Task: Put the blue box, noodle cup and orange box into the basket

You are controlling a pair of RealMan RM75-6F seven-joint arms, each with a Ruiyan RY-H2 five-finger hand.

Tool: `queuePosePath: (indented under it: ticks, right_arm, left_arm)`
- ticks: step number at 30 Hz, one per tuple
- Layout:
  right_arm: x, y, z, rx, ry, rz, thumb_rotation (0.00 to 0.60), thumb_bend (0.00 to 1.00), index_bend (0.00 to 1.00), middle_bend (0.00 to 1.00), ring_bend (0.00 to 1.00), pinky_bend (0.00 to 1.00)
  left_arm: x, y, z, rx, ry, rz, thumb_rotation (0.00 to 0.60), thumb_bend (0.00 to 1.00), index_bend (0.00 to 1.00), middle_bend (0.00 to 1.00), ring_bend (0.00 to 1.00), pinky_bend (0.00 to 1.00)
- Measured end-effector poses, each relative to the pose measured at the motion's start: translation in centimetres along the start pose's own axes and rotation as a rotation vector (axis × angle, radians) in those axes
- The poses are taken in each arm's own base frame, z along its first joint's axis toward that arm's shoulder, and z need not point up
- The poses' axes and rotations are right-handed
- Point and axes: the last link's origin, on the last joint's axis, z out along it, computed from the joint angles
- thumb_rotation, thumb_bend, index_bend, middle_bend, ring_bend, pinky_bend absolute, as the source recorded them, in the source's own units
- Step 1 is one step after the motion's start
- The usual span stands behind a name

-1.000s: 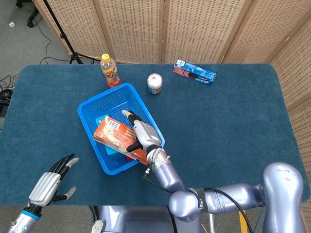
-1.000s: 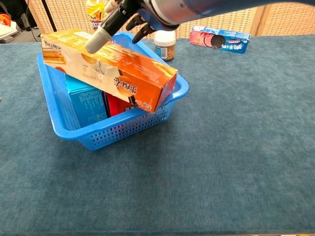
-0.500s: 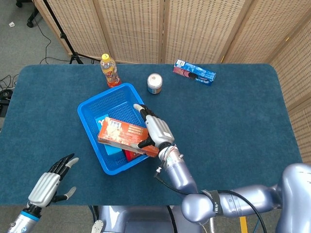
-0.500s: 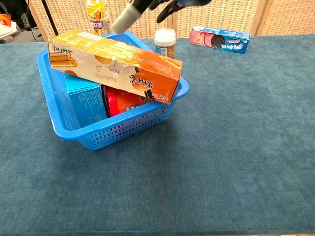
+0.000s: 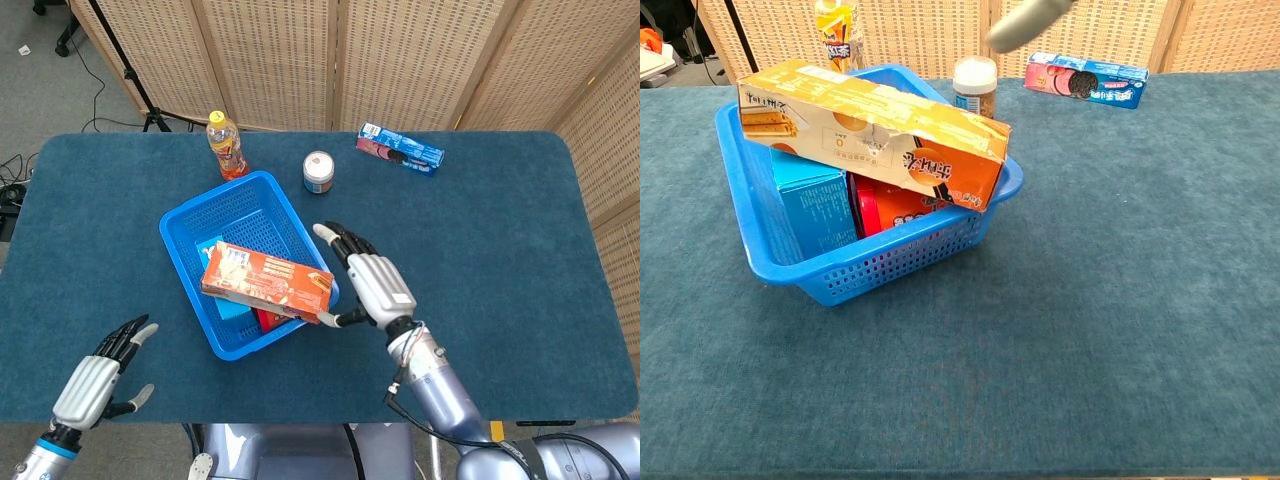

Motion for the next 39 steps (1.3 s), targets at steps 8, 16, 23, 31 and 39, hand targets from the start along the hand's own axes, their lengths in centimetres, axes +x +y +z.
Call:
queuePosePath:
  ticks: [8,16,23,31,39]
  right_arm:
    - [1.8,5.0,-5.7,0.075,0.097,-0.129,0.600,0.20,0.03,0.00,0.00,0.07]
    - [1.5,11.9,-16.1,-0.091,0.134,-0.115,0.600,0.20,0.03,0.00,0.00,0.07]
    - [1.7,16.3,-20.2,-0.130,0.198,-0.182,0.600,0.20,0.03,0.00,0.00,0.07]
    - [1.1,18.9,-23.2,-0.115,0.253,-0.268,0.600,0.20,0.03,0.00,0.00,0.07]
    - [0.2,21.3,-25.5,-0.107,0.309,-0.484,0.600,0.21,0.03,0.00,0.00,0.07]
  left_arm:
    - [0.2,0.6,-0.7,-0.017,0.023,0.044,0.600,0.32,0.08,0.00,0.01,0.13]
    - [-0.1,0.8,-2.1,-0.010,0.027,0.104,0.600,0.32,0.08,0.00,0.01,0.13]
    - [-0.1,0.1,-3.3,0.025,0.048,0.139,0.600,0.31,0.08,0.00,0.01,0.13]
    - [1.5,-0.7,-4.2,0.070,0.144,0.171,0.600,0.30,0.08,0.00,0.01,0.13]
    - [3.2,-2.5,-5.1,0.131,0.228,0.235,0.600,0.30,0.08,0.00,0.01,0.13]
